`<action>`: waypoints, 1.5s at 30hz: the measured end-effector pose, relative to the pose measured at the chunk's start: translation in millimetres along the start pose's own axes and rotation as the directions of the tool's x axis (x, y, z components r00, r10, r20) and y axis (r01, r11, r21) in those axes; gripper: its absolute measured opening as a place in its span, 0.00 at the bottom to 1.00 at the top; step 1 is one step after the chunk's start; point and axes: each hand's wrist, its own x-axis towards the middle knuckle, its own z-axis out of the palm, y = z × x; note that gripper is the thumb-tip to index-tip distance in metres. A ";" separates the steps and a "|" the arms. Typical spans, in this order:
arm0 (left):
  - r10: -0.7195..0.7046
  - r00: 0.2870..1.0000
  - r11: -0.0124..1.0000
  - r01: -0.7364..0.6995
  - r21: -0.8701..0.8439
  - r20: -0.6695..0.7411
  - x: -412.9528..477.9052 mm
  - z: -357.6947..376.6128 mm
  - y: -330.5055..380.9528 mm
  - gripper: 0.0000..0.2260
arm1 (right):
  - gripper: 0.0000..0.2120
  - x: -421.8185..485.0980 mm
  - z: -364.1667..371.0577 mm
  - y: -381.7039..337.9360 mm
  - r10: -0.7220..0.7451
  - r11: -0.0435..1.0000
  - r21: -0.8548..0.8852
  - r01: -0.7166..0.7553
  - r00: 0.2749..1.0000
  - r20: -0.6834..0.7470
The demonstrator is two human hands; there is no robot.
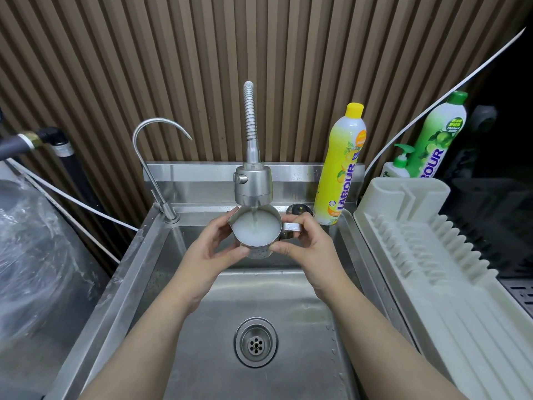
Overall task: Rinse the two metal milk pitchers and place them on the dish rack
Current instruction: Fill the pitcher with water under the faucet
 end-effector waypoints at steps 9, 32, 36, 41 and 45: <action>-0.027 1.000 0.999 0.027 0.018 0.006 -0.3 -1.5 -0.6 0.27 | 0.19 0.4 0.7 1.6 0.018 1.000 -0.008 -0.018 1.000 -0.007; -0.141 0.988 0.980 0.148 0.129 -0.062 -6.5 -2.6 1.8 0.22 | 0.22 -11.0 5.4 -13.9 0.260 0.953 0.158 -0.260 0.966 0.021; -0.087 0.994 0.987 0.095 0.132 -0.064 -0.9 -2.4 14.2 0.23 | 0.21 -5.1 4.5 -27.7 0.213 0.964 0.159 -0.212 0.977 0.015; -0.070 0.995 0.988 0.079 0.135 -0.066 -2.3 -1.6 16.1 0.23 | 0.20 -5.0 4.9 -27.4 0.213 0.965 0.152 -0.214 0.977 0.020; -0.092 0.994 0.986 0.099 0.137 -0.058 -6.7 -3.1 11.9 0.24 | 0.20 -9.8 5.4 -21.1 0.209 0.964 0.160 -0.211 0.977 0.028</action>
